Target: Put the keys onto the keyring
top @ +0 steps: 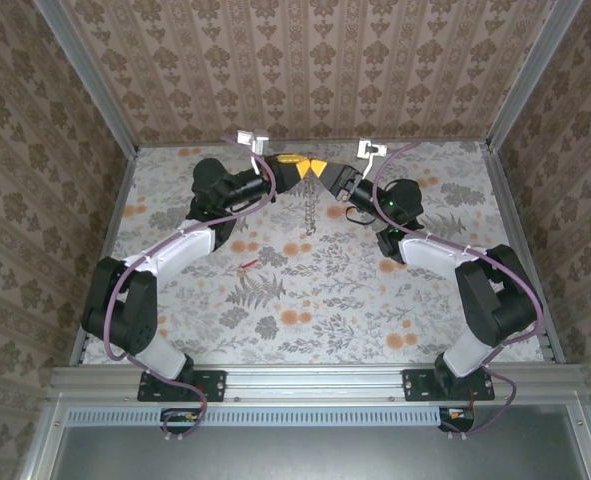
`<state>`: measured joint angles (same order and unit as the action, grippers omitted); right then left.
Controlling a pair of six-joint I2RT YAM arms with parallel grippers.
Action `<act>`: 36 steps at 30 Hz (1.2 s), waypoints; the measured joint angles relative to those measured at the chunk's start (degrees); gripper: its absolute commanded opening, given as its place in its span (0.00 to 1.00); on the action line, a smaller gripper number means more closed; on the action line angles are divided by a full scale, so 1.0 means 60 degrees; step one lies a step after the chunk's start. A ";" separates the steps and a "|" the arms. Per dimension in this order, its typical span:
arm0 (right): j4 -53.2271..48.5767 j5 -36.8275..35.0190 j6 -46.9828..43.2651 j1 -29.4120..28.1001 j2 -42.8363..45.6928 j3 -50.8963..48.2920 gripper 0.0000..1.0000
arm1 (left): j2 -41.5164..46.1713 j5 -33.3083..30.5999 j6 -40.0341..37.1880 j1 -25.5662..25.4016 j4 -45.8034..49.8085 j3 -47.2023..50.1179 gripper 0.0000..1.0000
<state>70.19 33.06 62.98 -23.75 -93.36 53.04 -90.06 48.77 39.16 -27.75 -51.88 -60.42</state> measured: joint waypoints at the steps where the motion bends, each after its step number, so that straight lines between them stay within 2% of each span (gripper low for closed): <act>1: -0.0262 0.0109 -0.0131 0.0051 0.0025 0.0047 0.00 | 0.0000 0.0011 0.0007 0.0007 0.0055 0.0000 0.30; 6: -0.2069 0.0776 -0.1147 0.0270 0.0430 0.0339 0.00 | 0.0000 0.0146 -0.0025 0.0142 0.0390 -0.0029 0.49; 13: -0.5220 0.1993 -0.3315 0.0605 0.0991 0.1330 0.00 | 0.0047 0.0419 -0.0310 0.0918 0.1297 -0.0375 0.64; 16: -0.6630 0.2393 -0.4473 0.0674 0.1137 0.1770 0.00 | 0.0168 0.0634 -0.0754 0.1035 0.2200 -0.0652 0.65; 22: -0.9704 0.2954 -0.7053 0.0688 0.1260 0.2677 0.00 | 0.0382 0.1235 -0.2189 0.1016 0.4459 -0.1617 0.54; 27: -1.1974 0.3195 -0.8859 0.0688 0.1260 0.3413 0.00 | 0.0408 0.1694 -0.3508 0.1013 0.6255 -0.2233 0.51; 31: -1.2950 0.3260 -0.9745 0.0688 0.1260 0.3716 0.00 | 0.0408 0.1996 -0.4422 0.0994 0.7614 -0.2466 0.51; 36: -1.3464 0.3289 -1.0160 0.0688 0.1228 0.3723 0.00 | 0.0404 0.2244 -0.5078 0.0871 0.8590 -0.2481 0.51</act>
<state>-10.59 52.80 2.02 -19.62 -86.00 75.37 -87.64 62.24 8.69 -22.52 -0.34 -75.31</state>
